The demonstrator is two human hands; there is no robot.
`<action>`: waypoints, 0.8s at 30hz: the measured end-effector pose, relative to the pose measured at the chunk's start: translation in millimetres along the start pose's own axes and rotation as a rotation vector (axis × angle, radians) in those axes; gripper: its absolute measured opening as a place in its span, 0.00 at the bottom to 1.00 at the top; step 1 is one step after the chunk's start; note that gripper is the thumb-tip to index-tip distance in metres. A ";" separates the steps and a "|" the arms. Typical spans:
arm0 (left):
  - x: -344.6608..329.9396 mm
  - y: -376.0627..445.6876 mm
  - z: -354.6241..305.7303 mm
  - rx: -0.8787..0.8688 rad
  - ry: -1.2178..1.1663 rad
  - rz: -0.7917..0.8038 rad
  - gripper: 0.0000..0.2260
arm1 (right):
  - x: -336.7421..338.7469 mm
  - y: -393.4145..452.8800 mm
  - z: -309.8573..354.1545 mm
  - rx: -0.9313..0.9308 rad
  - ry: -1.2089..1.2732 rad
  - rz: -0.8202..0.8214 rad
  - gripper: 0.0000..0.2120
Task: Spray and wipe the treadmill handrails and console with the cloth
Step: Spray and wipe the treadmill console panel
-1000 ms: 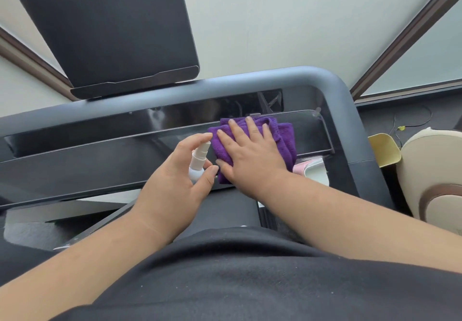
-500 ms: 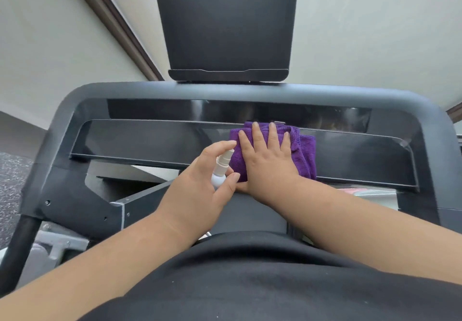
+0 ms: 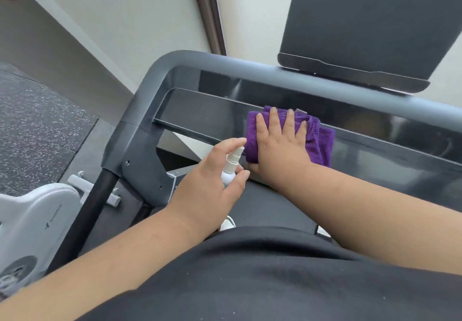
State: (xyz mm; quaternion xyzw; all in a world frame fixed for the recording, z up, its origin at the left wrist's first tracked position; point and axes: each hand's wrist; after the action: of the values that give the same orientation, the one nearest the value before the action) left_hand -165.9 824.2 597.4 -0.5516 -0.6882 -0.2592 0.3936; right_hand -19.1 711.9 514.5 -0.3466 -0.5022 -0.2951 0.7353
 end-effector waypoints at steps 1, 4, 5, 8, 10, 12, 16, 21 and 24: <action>5.0 -0.7 8.7 0.005 0.000 -0.002 0.24 | -1.5 7.1 10.2 0.006 0.001 0.001 0.53; 20.3 -0.6 34.3 0.017 0.001 -0.014 0.21 | -6.6 26.3 41.2 0.023 0.006 0.004 0.53; 25.6 0.1 43.2 0.021 -0.001 -0.021 0.21 | -8.5 32.3 51.5 0.033 0.005 0.005 0.52; 40.5 2.2 68.5 0.037 -0.014 -0.041 0.21 | -11.0 48.9 82.0 0.065 -0.002 0.011 0.50; 50.4 1.5 84.7 0.047 -0.026 -0.053 0.23 | -11.2 60.3 102.3 0.089 -0.004 0.020 0.47; 59.1 -0.8 100.2 0.056 -0.029 -0.054 0.24 | -10.3 71.3 122.4 0.111 0.003 0.027 0.44; 71.7 -6.5 128.9 0.075 -0.022 -0.059 0.23 | -12.4 93.2 159.1 0.160 0.010 0.055 0.44; 82.6 -6.9 153.4 0.061 -0.008 -0.099 0.23 | -21.5 103.9 180.1 0.214 -0.029 0.050 0.40; 87.1 2.1 156.9 0.059 -0.025 -0.131 0.22 | -24.9 89.5 178.5 0.304 -0.067 0.052 0.37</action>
State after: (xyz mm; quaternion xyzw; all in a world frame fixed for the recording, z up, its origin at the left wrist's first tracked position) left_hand -211.1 997.2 582.1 -0.4968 -0.7351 -0.2571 0.3830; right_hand -52.5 910.3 517.6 -0.2538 -0.5561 -0.1846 0.7696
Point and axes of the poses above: each hand's wrist, its own y-axis towards the middle knuckle, its own x-axis out of the back of the hand, z = x × y, and after that the axes turned 13 degrees about y, right-handed
